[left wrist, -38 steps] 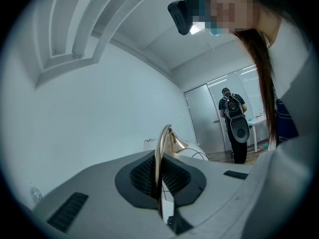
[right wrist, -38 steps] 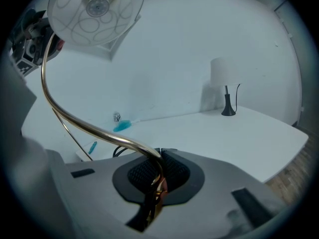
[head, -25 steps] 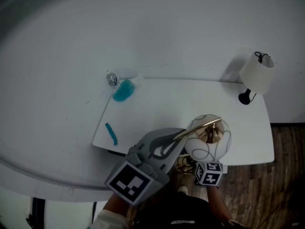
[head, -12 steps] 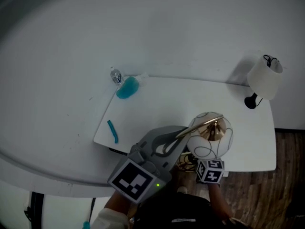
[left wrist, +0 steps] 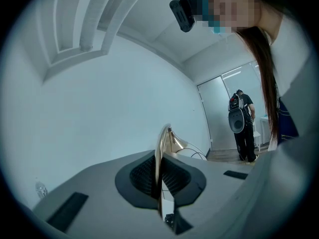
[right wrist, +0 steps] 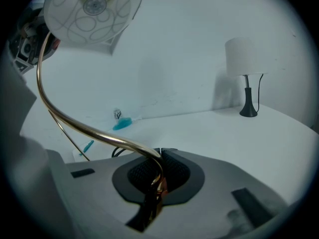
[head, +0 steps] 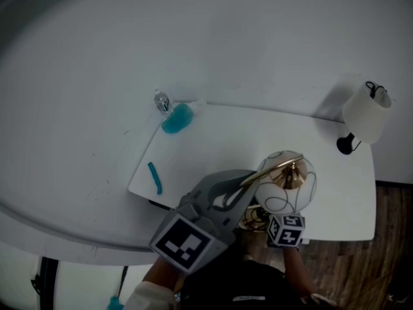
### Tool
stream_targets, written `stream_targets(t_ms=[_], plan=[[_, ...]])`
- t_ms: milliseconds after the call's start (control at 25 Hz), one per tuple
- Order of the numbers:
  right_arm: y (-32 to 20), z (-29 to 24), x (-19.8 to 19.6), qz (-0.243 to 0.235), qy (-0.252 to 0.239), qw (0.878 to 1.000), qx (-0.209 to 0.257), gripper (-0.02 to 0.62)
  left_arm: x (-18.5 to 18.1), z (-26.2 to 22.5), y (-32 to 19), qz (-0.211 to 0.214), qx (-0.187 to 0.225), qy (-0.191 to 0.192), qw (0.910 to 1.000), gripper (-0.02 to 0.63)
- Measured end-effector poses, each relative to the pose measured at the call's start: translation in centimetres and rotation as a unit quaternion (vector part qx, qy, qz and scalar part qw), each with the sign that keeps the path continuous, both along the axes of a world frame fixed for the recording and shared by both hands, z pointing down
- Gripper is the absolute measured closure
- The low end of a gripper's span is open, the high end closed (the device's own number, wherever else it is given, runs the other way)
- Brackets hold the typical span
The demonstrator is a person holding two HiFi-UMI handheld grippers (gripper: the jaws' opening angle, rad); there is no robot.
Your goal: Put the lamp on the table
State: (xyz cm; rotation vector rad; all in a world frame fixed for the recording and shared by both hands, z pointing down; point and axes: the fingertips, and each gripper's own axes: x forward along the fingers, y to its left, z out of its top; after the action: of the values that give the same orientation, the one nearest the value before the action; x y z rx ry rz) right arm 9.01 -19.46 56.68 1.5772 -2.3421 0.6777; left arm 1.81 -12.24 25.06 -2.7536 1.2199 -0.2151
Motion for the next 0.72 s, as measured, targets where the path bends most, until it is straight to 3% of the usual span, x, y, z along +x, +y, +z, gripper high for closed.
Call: stream_targets(t_ms=[720], plan=[[-4.5, -0.4, -3.0, -0.012, 0.003, 1.000, 0.000, 0.588, -2.5, 0.4, -4.0, -0.003, 0.001, 0.000, 1.0000, 0.601]])
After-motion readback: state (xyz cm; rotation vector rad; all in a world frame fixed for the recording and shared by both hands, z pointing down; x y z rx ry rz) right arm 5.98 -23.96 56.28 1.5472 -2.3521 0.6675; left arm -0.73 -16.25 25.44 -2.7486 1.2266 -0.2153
